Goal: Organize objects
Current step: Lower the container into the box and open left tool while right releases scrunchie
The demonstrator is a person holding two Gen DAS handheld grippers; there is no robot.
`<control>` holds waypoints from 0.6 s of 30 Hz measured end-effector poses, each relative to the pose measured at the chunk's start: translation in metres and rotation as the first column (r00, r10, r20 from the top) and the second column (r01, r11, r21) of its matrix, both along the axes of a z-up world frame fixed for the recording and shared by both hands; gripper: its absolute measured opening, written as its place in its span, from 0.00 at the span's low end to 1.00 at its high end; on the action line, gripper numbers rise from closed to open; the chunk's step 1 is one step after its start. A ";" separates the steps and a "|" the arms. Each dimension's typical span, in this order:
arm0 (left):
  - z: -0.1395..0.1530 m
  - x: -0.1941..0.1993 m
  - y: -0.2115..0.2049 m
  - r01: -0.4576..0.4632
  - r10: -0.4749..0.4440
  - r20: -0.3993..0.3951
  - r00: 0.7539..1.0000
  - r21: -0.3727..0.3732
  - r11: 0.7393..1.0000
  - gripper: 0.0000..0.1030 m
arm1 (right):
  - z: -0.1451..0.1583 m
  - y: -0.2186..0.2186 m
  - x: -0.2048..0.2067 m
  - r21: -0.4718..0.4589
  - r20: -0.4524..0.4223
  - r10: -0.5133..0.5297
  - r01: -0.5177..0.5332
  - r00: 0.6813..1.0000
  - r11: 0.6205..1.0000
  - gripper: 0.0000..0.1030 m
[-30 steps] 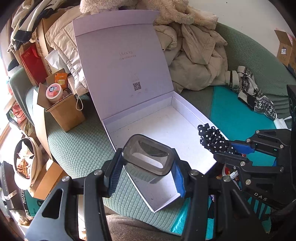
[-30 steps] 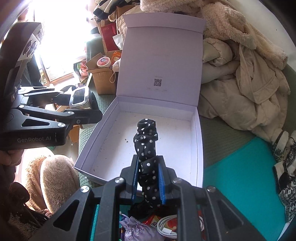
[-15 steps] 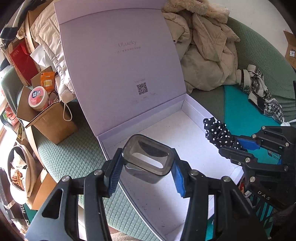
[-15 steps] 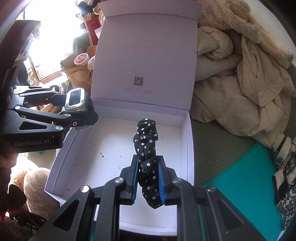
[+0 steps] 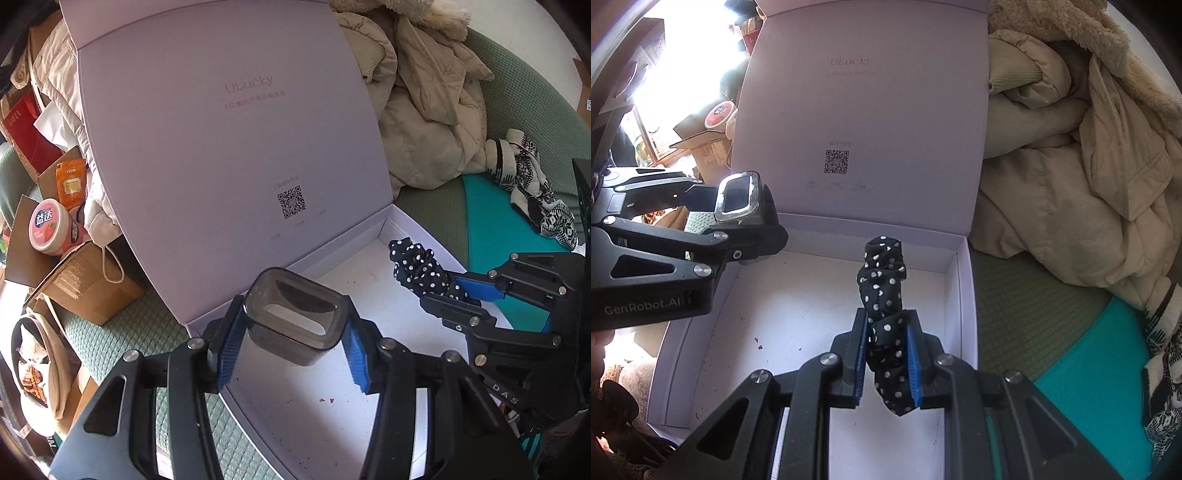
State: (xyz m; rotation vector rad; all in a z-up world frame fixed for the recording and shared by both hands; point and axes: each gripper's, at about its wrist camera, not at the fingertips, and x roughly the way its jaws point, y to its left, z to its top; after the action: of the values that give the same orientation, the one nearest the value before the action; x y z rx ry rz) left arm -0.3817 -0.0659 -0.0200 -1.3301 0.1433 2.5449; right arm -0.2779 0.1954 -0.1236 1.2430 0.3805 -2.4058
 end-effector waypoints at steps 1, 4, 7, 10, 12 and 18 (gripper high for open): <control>-0.002 -0.003 0.002 0.002 -0.002 0.002 1.000 -0.002 1.000 0.46 | -0.002 -0.001 -0.002 0.000 0.004 0.003 -0.003 1.000 1.000 0.17; -0.009 -0.011 0.005 0.010 -0.011 0.023 1.000 0.011 1.000 0.46 | -0.005 -0.002 -0.007 0.001 0.013 0.008 -0.008 1.000 1.000 0.17; -0.017 -0.018 0.008 0.011 -0.012 0.044 0.999 0.015 1.000 0.46 | -0.008 -0.003 -0.012 -0.001 0.024 0.013 -0.013 1.000 1.000 0.17; -0.025 -0.023 0.012 0.011 -0.012 0.062 0.998 0.013 1.000 0.46 | -0.011 -0.004 -0.016 0.002 0.040 0.021 -0.021 0.999 1.000 0.17; -0.030 -0.026 0.014 0.012 -0.012 0.072 0.997 0.004 1.000 0.46 | -0.014 -0.005 -0.018 0.009 0.045 0.024 -0.025 0.999 1.000 0.17; -0.045 -0.034 0.021 0.011 -0.010 0.106 0.994 -0.004 1.000 0.46 | -0.021 -0.007 -0.022 0.012 0.066 0.022 -0.023 0.998 1.000 0.18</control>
State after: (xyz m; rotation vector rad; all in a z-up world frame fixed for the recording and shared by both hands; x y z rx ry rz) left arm -0.4153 -0.0452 -0.0645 -1.4585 0.1344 2.4595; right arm -0.2996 0.1887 -0.1448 1.3125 0.3889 -2.3405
